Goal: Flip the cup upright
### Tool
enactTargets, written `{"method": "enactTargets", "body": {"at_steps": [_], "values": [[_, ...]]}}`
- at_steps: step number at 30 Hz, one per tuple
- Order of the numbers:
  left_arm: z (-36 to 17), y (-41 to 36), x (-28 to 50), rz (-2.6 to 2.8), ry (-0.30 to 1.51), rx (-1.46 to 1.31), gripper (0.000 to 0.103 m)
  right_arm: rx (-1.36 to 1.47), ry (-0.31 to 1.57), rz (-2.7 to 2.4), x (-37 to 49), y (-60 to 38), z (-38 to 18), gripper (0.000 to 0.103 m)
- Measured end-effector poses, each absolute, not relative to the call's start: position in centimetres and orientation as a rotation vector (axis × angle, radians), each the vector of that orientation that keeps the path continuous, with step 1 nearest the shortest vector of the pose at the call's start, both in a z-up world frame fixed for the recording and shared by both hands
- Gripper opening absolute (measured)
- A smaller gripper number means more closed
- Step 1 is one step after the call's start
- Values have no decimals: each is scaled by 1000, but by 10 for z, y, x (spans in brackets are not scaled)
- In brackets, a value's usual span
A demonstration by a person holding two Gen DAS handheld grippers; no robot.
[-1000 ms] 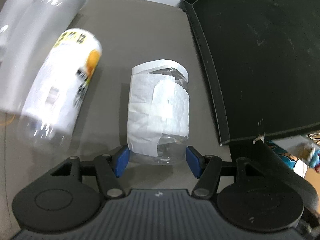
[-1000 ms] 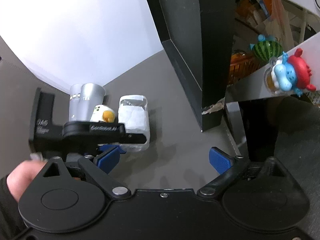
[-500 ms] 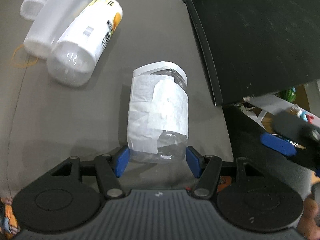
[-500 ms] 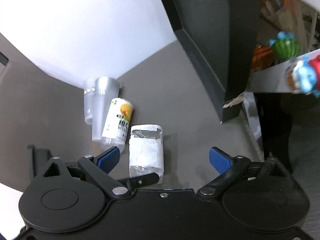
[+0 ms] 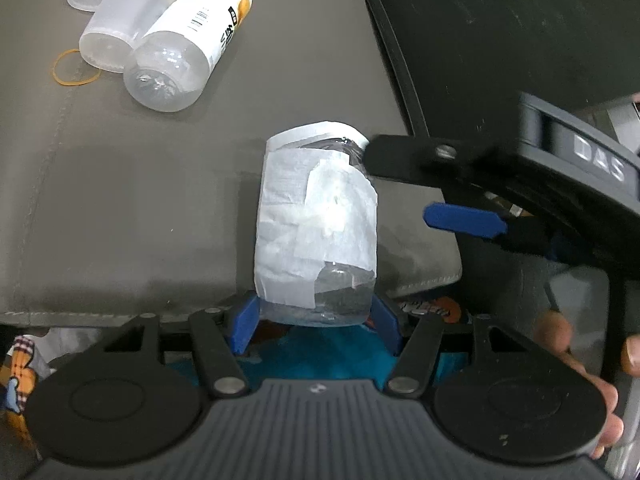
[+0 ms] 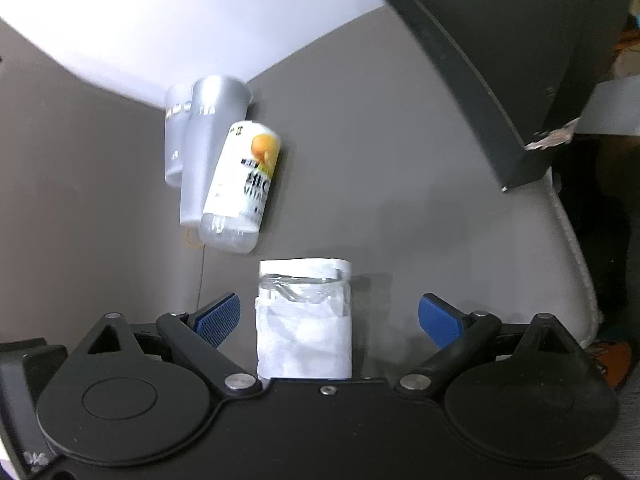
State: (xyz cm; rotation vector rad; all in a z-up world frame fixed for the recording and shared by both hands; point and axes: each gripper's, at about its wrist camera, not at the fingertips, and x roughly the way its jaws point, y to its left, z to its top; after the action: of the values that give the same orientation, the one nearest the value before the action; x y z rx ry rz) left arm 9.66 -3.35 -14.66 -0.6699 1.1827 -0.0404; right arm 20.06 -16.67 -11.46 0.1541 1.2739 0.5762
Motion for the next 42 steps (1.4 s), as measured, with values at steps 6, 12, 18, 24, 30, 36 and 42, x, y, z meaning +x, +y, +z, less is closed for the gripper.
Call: {"method": "enactTargets", "body": {"at_steps": [6,12,18,24,30,36,42], "values": [[-146,-31,81,-66,1194,-669,61,102,1298,610,196,-150,-123,96],[-146,-28,74,-50,1181,-681,61,109,1381,641,193,-141,-144,67],[-152,-33,72,-42,1219,-657,61,89,1322,648,182,-139,-134,60],[-129,-8,61,0,1164,-651,62,51,1203,606,185,-144,-105,60],[-105,15,52,88,1076,-634,62,-27,1074,590,176,-138,-86,60],[-80,36,50,102,996,-696,63,-101,988,614,167,-130,-84,60],[-66,33,69,104,937,-687,63,-126,951,630,163,-129,-84,60]]}}
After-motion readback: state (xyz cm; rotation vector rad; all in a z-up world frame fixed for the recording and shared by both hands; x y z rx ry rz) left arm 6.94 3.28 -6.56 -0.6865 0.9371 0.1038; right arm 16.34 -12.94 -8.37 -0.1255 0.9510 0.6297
